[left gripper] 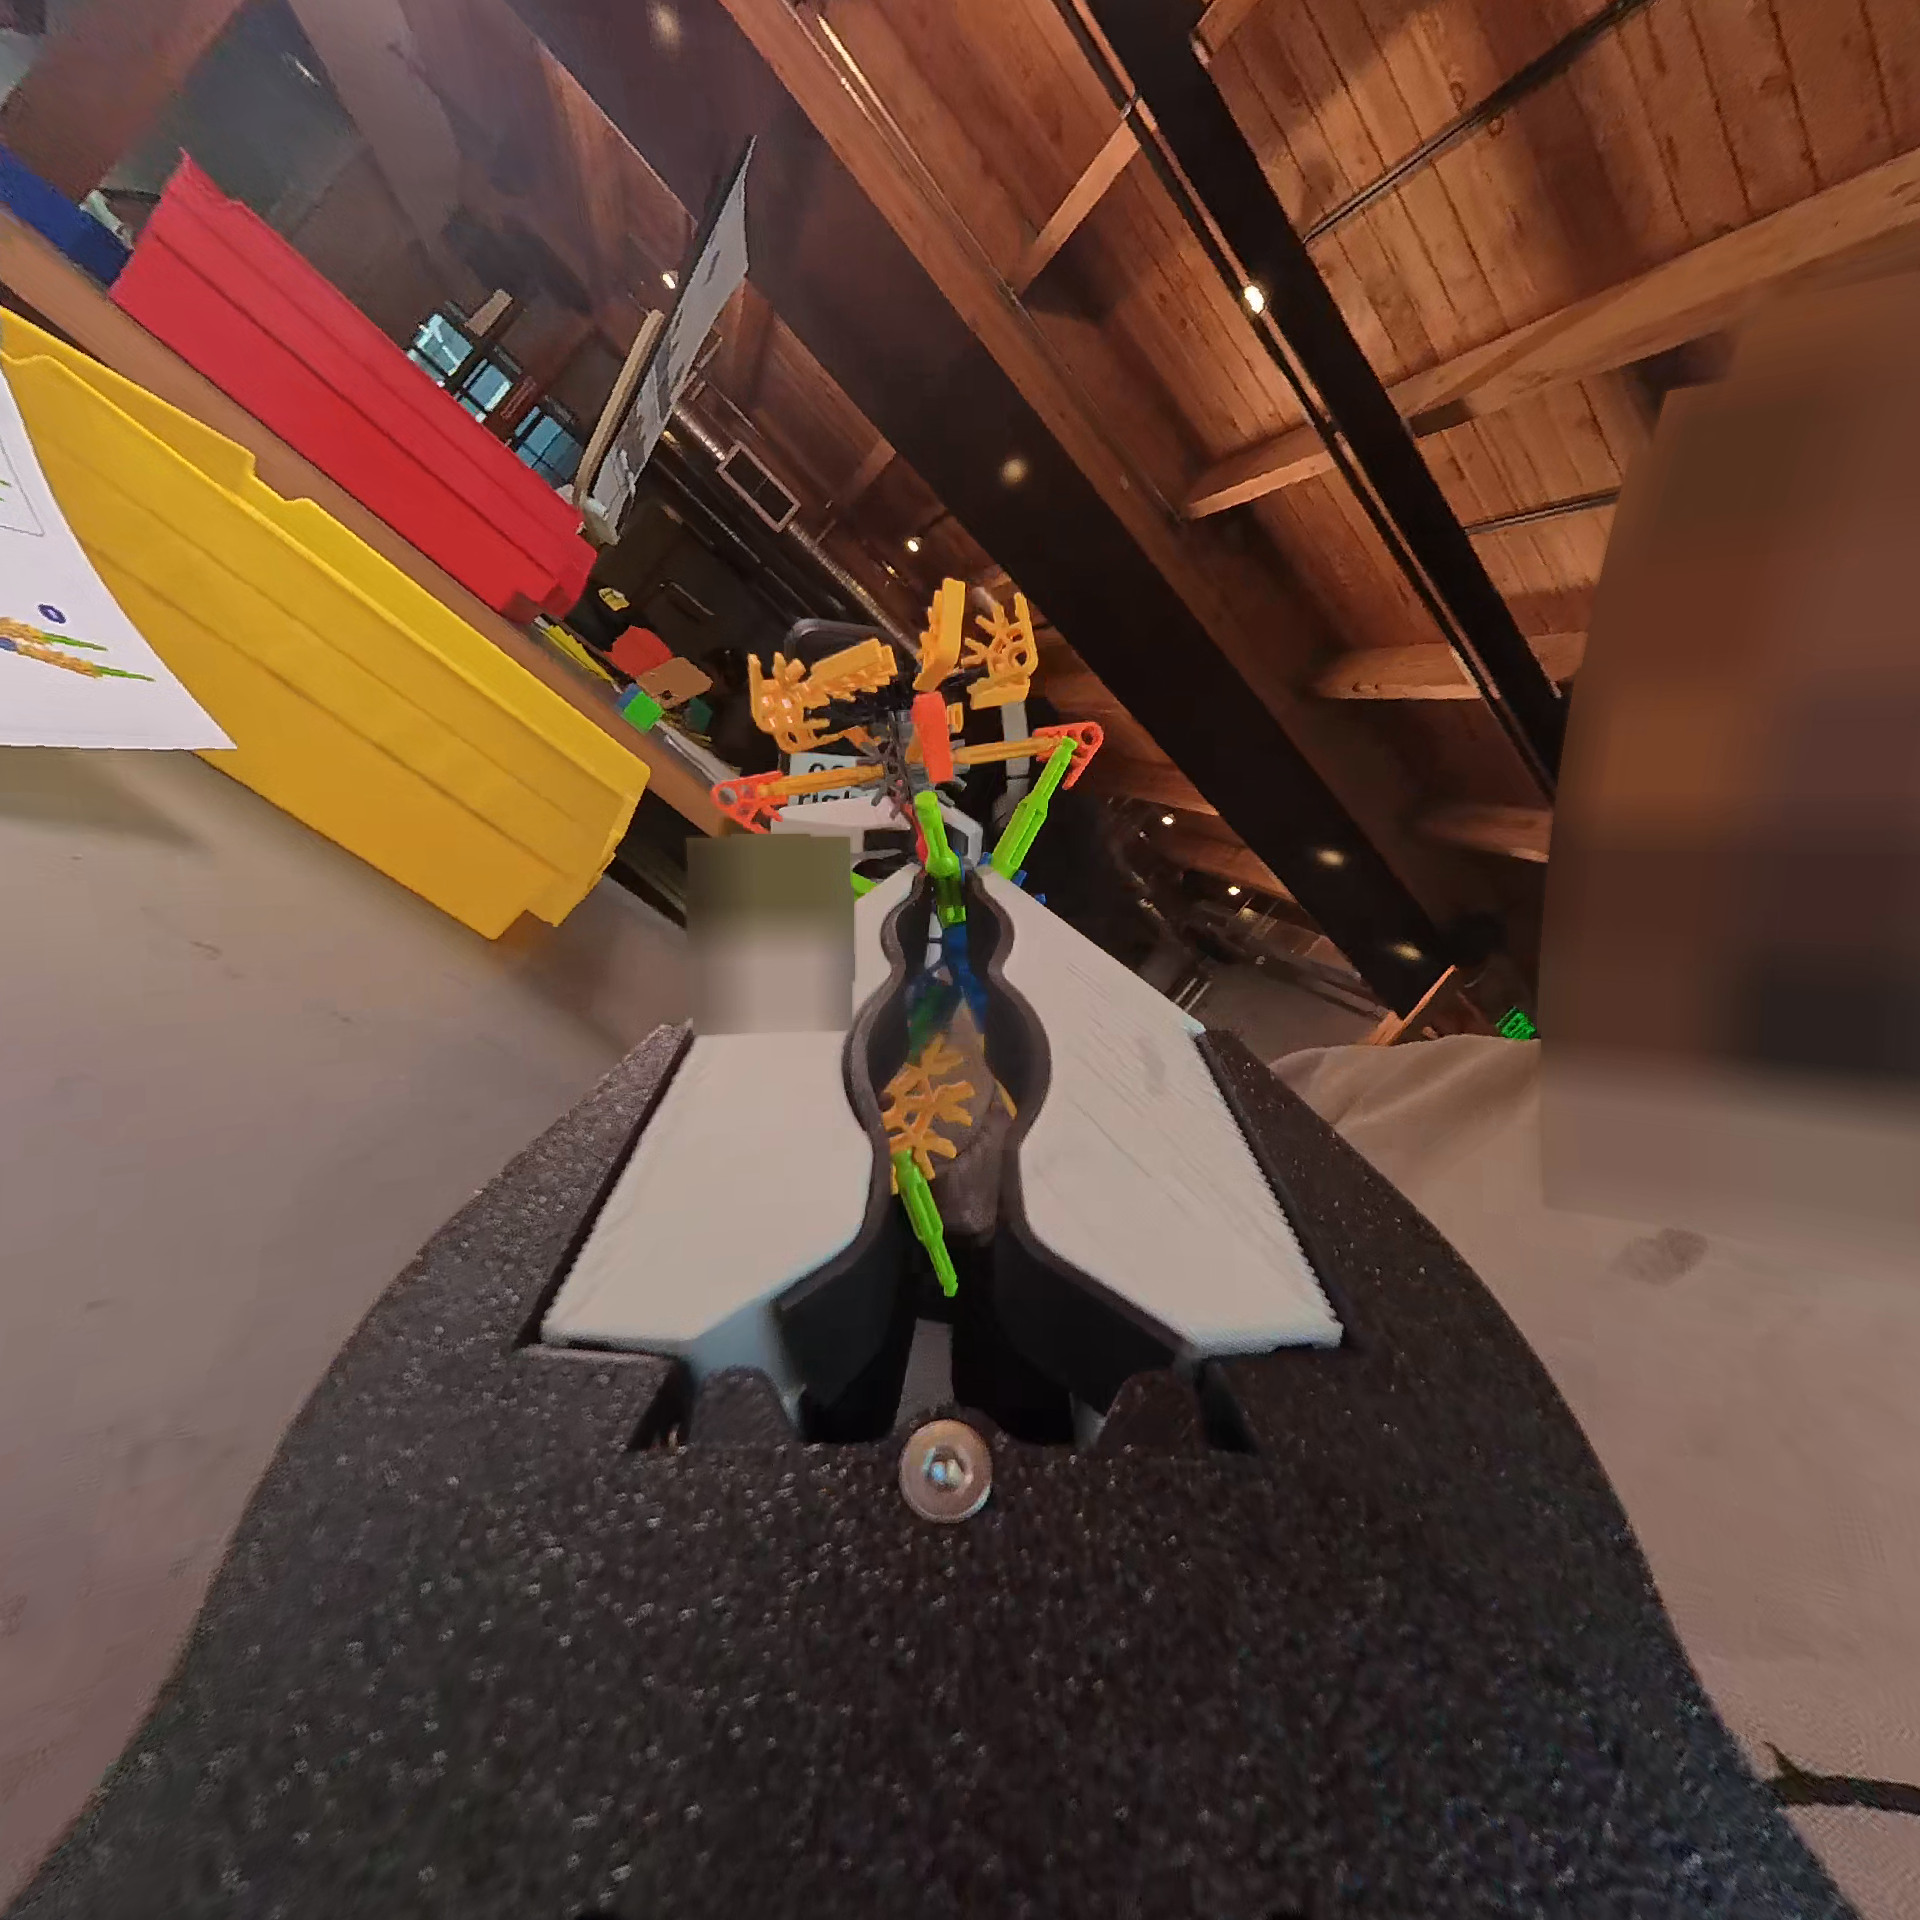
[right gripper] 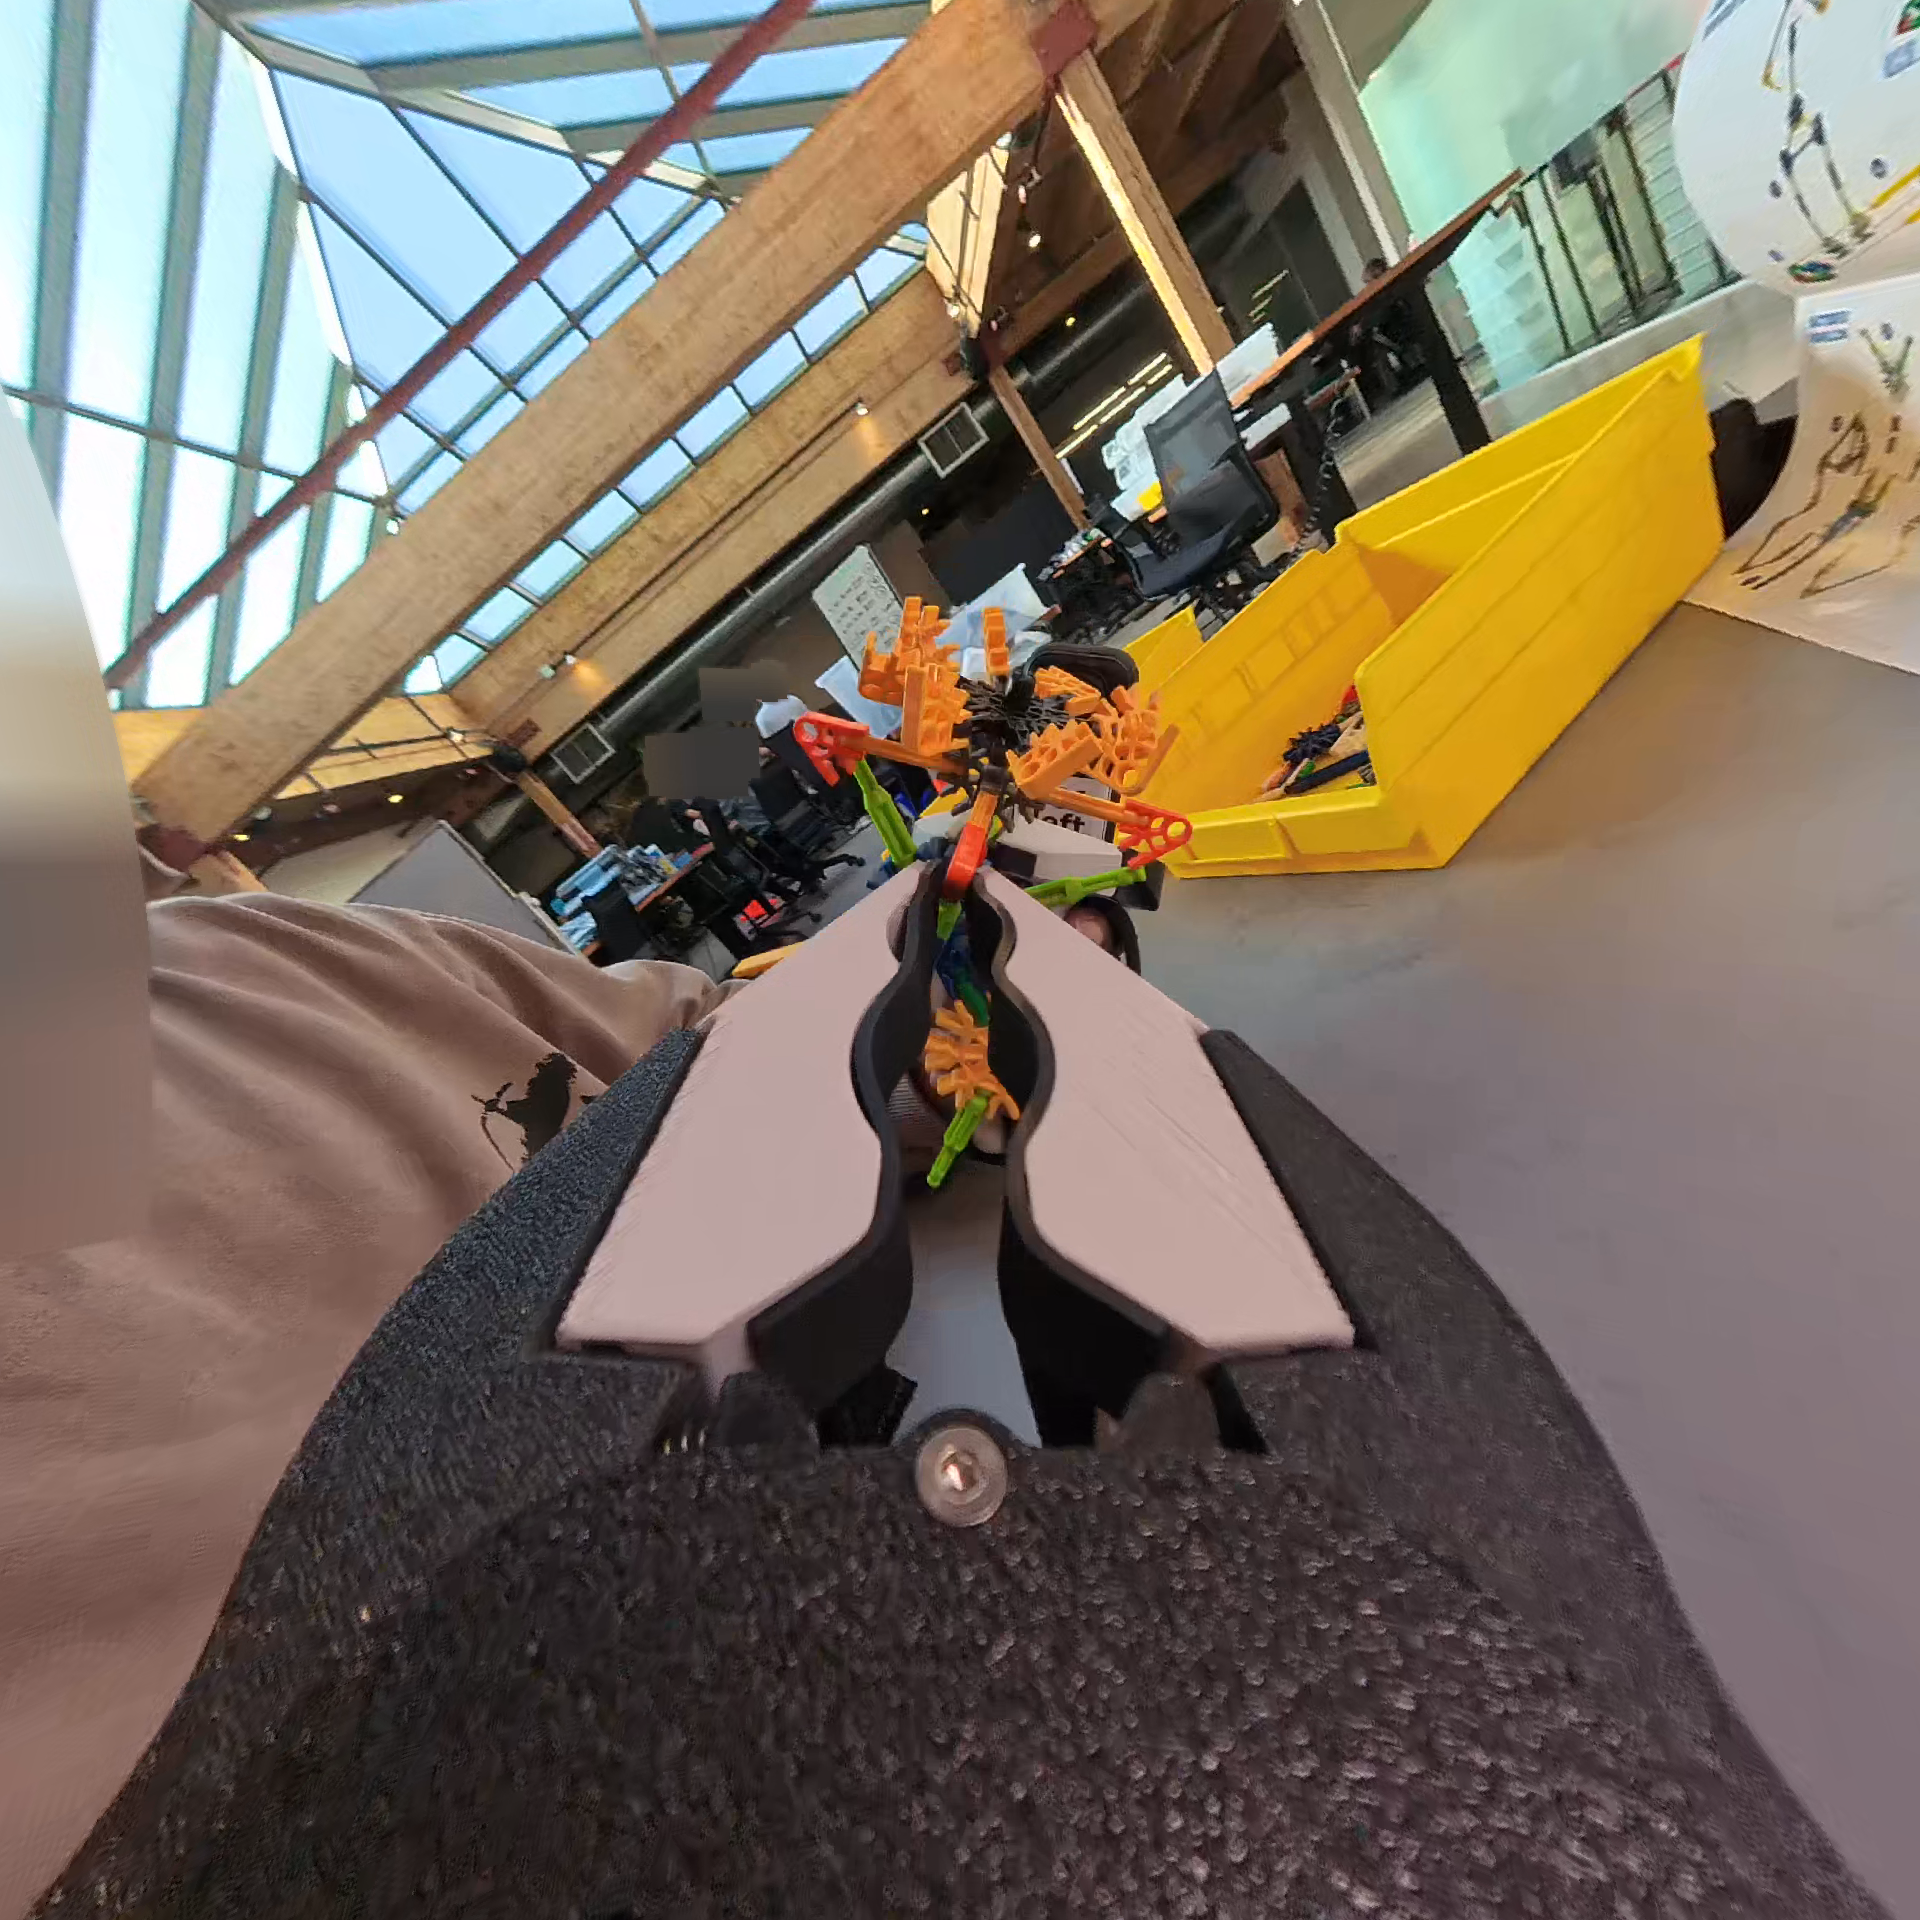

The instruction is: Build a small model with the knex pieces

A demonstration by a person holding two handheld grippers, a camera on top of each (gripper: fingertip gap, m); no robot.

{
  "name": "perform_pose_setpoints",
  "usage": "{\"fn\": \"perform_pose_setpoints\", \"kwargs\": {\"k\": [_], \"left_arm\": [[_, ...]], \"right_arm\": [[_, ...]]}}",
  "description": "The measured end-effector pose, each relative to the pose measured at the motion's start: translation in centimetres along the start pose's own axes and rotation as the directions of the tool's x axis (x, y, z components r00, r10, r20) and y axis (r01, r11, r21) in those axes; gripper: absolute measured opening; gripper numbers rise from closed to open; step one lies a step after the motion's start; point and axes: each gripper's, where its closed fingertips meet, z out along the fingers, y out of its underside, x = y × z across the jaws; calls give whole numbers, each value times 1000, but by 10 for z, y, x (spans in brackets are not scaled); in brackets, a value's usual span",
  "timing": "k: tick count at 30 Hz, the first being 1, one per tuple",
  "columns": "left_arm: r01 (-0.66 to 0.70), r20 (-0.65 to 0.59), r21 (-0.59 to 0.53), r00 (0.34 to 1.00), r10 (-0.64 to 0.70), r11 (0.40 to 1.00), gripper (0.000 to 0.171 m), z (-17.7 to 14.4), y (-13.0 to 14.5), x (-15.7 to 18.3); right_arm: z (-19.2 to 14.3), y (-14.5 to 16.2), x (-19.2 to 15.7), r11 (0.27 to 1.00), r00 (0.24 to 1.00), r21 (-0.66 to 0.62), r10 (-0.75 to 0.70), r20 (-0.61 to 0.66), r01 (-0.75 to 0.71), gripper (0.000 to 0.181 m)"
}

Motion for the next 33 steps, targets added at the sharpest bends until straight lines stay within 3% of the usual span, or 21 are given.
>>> {"fn": "perform_pose_setpoints", "kwargs": {"k": [4,9,12,19,23,28,31,33], "left_arm": [[-80,142,-110,985,95,991,5,-4,9,-19],[5,225,-364,971,83,931,9,-14,42,-37],[33,260,-447,961,94,894,15,-26,49,-43],[147,358,-592,929,94,792,10,-47,80,-63],[189,364,-609,929,60,770,3,-50,89,-64],[244,390,-587,921,5,772,4,-51,93,-68],[283,446,-497,894,-38,820,3,-50,81,-78],[307,480,-433,874,-71,847,3,-52,74,-85]], "right_arm": [[-1,4,19,996,999,-79,41,-14,-42,0],[-15,23,38,968,983,-176,181,-14,-180,0],[-22,45,49,942,970,-232,238,-42,-241,0],[-20,74,62,898,965,-354,249,-82,-262,0],[-20,79,64,886,969,-392,229,-93,-247,1],[-22,84,82,882,979,-437,111,-173,-177,7],[-22,65,90,895,959,-443,-172,-224,57,18],[-19,38,75,850,882,-437,-419,-218,296,27]]}}
